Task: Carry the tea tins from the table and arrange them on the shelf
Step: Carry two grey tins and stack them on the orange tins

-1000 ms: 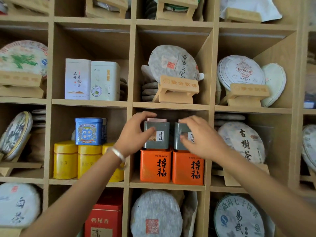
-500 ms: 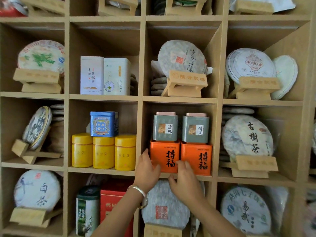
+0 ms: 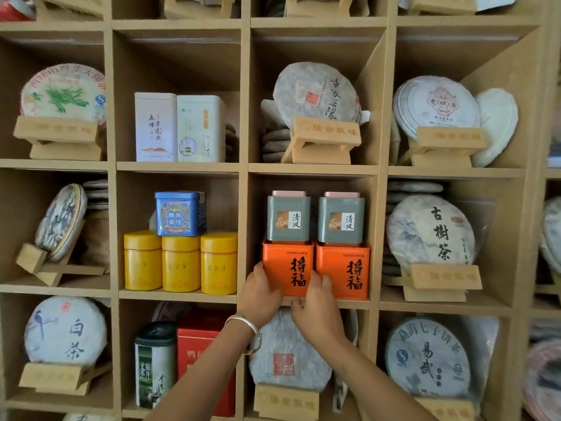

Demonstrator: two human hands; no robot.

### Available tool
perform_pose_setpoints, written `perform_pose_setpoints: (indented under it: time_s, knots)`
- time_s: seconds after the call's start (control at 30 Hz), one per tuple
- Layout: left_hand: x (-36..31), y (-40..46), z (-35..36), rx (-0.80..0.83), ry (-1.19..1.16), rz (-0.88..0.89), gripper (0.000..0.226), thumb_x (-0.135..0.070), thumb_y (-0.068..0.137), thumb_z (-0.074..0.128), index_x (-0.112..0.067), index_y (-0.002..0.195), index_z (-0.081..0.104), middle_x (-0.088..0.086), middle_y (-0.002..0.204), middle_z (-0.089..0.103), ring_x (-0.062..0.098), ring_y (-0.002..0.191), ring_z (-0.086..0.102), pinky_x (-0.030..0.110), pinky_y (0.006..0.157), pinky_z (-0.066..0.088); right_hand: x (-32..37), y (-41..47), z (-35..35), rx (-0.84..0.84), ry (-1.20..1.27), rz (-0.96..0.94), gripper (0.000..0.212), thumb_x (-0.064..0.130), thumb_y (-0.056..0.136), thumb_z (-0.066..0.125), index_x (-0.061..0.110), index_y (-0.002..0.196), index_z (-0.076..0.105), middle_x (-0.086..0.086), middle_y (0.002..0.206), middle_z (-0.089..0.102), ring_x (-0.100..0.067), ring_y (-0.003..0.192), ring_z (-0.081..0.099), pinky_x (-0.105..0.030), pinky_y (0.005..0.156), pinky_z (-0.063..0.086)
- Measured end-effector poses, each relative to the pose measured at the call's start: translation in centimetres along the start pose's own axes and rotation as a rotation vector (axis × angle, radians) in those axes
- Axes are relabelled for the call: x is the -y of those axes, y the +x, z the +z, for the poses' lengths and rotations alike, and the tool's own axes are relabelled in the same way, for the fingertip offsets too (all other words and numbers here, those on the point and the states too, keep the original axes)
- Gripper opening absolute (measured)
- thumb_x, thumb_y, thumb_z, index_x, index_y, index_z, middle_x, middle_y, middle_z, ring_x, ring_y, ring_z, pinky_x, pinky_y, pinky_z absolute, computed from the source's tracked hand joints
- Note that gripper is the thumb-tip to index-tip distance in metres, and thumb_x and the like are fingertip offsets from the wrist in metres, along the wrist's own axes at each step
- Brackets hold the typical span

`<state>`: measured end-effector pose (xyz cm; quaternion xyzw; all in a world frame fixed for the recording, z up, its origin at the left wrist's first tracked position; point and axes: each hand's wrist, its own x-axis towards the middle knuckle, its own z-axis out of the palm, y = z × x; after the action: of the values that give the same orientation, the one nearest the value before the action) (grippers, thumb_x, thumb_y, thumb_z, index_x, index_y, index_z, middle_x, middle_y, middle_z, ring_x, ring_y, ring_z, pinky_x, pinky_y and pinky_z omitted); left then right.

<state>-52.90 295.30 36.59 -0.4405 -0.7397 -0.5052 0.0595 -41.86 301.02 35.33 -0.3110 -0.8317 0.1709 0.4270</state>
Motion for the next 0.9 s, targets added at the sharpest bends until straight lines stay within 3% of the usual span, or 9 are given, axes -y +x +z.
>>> perform_pose_setpoints:
  time_s: [0.5,0.63,0.77,0.9]
  knots:
    - [0.1,-0.2,-0.3,0.043,-0.008,0.045,0.054,-0.005,0.081,0.059,-0.005,0.131,0.041,0.015,0.116,0.061,0.03,0.105,0.06,0.044,0.089,0.05,-0.2,-0.1,0.3,-0.006,-0.043,0.0,0.054,0.012,0.091,0.052,0.012,0.142,0.034,-0.006,0.118,0.042,-0.022,0.094,0.058,-0.038,0.078,0.054]
    - [0.0,0.0,-0.3,0.017,-0.021,0.04,0.054,-0.003,0.078,0.06,-0.002,0.129,0.042,0.017,0.116,0.062,0.031,0.103,0.061,0.042,0.086,0.052,0.0,-0.4,0.5,-0.025,-0.066,-0.001,0.056,0.019,0.091,0.053,0.01,0.142,0.031,-0.005,0.117,0.044,-0.02,0.094,0.057,-0.031,0.074,0.053]
    - [0.1,0.1,-0.3,0.017,-0.022,-0.008,0.067,-0.007,0.078,0.062,0.002,0.137,0.032,0.016,0.12,0.059,0.032,0.107,0.06,0.044,0.088,0.051,0.2,0.0,0.4,-0.027,-0.077,0.003,0.046,0.02,0.09,0.055,0.01,0.132,0.04,-0.005,0.112,0.046,-0.021,0.094,0.056,-0.03,0.072,0.052]
    - [0.4,0.2,-0.3,0.033,-0.034,0.003,0.057,-0.01,0.081,0.063,-0.003,0.132,0.04,0.014,0.116,0.064,0.03,0.103,0.062,0.038,0.083,0.052,0.6,0.6,0.2,-0.025,-0.061,0.028,0.032,0.022,0.088,0.055,0.01,0.117,0.047,-0.005,0.105,0.049,-0.022,0.092,0.055,-0.03,0.069,0.047]
